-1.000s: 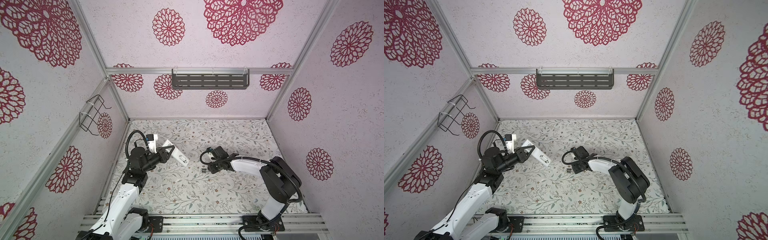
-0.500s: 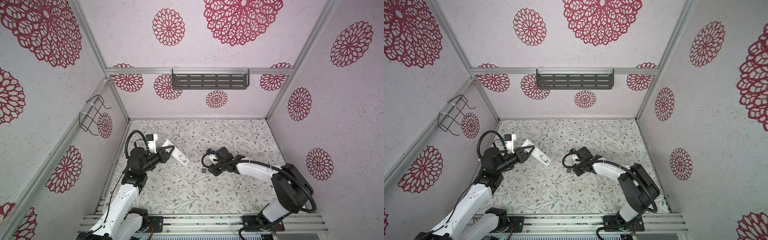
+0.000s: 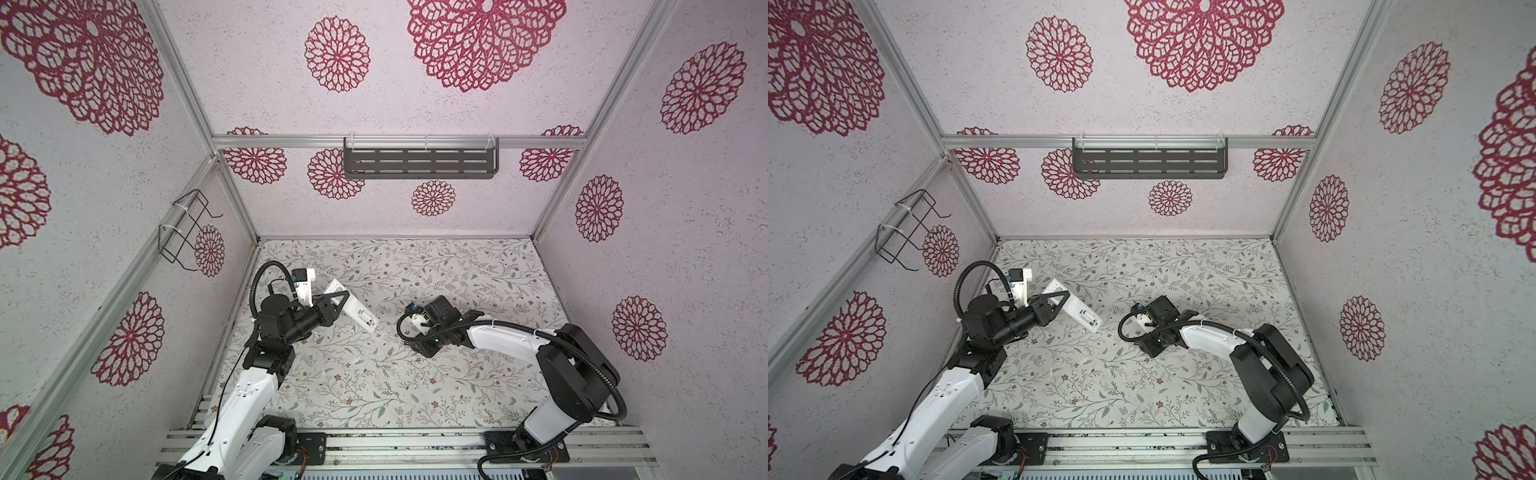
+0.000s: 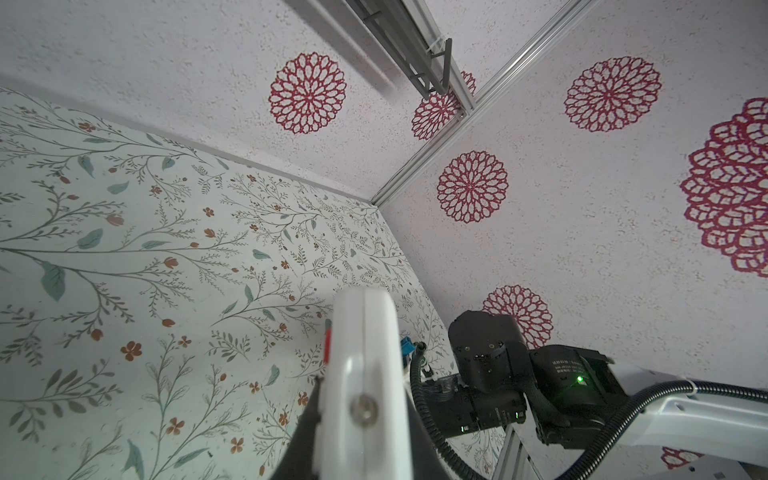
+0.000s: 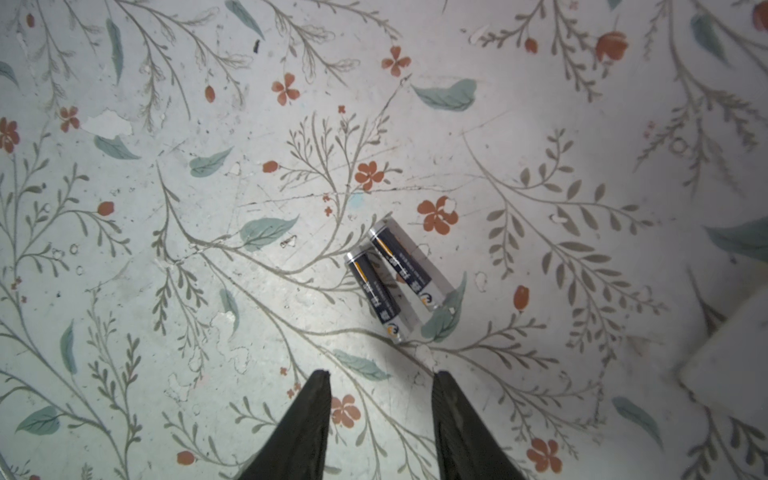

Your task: Load the batteries into the remote control

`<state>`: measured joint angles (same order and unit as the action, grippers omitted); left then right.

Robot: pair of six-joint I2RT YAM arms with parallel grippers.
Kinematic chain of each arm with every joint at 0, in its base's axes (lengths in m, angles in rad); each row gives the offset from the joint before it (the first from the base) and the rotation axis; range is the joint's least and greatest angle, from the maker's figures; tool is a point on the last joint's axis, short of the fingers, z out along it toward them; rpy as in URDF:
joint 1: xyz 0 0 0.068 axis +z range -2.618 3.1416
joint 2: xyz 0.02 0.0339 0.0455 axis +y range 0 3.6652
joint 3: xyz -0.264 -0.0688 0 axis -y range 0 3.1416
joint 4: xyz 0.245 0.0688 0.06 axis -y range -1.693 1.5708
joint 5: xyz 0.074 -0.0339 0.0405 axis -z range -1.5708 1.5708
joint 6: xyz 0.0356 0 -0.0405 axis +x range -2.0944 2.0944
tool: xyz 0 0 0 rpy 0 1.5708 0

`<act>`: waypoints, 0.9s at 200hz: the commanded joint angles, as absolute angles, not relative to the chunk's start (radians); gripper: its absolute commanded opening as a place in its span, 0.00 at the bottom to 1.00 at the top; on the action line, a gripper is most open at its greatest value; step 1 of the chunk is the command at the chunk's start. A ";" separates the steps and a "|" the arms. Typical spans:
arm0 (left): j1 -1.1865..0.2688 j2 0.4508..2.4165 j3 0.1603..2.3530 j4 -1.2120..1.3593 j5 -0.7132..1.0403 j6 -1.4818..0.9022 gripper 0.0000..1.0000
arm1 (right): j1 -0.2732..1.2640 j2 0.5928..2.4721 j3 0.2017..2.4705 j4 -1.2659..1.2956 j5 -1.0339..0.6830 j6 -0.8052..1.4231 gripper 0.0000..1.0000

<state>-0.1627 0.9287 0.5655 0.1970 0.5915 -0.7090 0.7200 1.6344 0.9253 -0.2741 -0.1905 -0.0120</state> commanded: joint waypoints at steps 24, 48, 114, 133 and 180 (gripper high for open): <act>-0.158 0.908 0.563 0.230 0.597 -0.704 0.11 | 0.724 1.677 0.969 -0.274 -0.202 -0.040 0.44; -0.158 0.907 0.565 0.226 0.598 -0.701 0.11 | 0.723 1.695 0.976 -0.262 -0.209 -0.042 0.45; -0.159 0.900 0.565 0.217 0.594 -0.698 0.11 | 0.724 1.739 1.002 -0.256 -0.213 -0.071 0.45; -0.158 0.900 0.565 0.217 0.592 -0.696 0.11 | 0.724 1.744 1.012 -0.261 -0.222 -0.080 0.45; -0.158 0.905 0.566 0.218 0.593 -0.695 0.11 | 0.732 1.756 1.038 -0.283 -0.250 -0.093 0.45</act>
